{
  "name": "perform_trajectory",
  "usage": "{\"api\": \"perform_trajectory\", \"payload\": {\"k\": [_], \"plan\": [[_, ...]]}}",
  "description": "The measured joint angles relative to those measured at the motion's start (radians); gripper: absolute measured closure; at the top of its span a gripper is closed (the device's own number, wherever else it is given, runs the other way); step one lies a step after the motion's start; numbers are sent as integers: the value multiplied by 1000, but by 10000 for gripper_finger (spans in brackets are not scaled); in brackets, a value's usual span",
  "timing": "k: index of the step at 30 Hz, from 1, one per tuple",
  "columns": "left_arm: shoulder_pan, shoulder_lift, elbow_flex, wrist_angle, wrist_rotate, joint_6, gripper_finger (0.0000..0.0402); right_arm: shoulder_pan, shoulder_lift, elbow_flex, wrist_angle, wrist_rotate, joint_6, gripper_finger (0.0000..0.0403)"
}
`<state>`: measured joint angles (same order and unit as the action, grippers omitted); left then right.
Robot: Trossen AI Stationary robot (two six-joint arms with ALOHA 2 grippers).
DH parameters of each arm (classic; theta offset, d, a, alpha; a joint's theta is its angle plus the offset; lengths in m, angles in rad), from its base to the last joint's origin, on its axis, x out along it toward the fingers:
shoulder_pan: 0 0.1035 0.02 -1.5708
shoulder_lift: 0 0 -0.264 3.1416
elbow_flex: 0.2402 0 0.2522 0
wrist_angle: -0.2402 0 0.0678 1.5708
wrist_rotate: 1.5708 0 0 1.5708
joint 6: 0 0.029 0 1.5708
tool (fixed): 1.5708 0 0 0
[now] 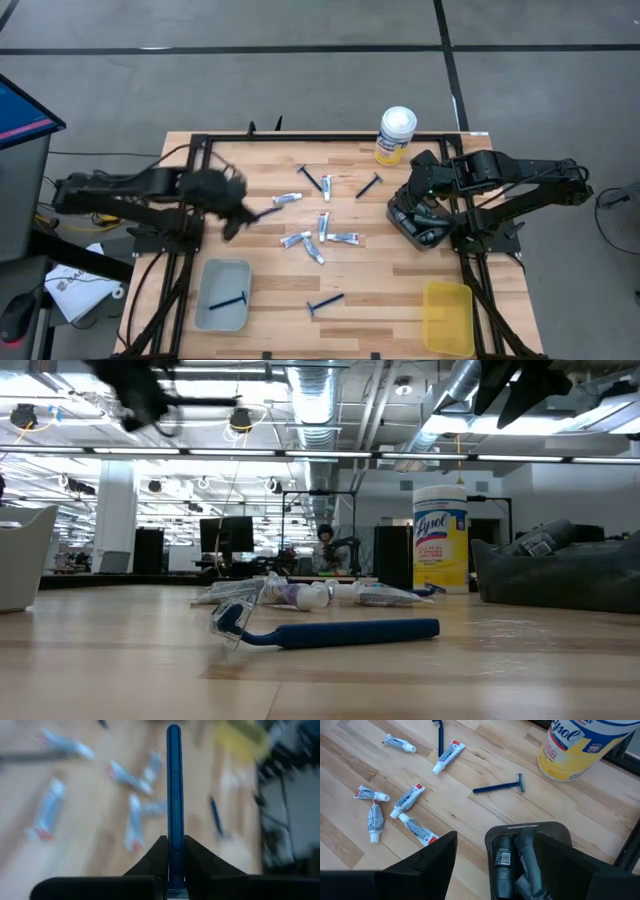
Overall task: Pick & Place Travel size toiletries
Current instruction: Put the blue razor into the gray bin
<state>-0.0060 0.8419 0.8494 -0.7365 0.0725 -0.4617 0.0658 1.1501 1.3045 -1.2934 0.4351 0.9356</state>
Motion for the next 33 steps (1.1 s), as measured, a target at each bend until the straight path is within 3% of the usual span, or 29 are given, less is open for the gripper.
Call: {"api": "perform_trajectory", "payload": {"k": [4,8,15,24,33], "plan": [[-234,-52,0,-107,-41,-179,377,0,0,0,0,0,0,149],[-462,-17,0,-121,-74,-318,377,-1,0,0,0,0,7,149],[-751,135,-40,-122,-100,-371,373,-1,0,0,0,0,14,149],[-838,310,-114,-115,-101,-406,370,-2,0,0,6,0,25,149],[-835,343,-113,-111,-107,-383,356,-1,0,0,8,0,26,149]]}}
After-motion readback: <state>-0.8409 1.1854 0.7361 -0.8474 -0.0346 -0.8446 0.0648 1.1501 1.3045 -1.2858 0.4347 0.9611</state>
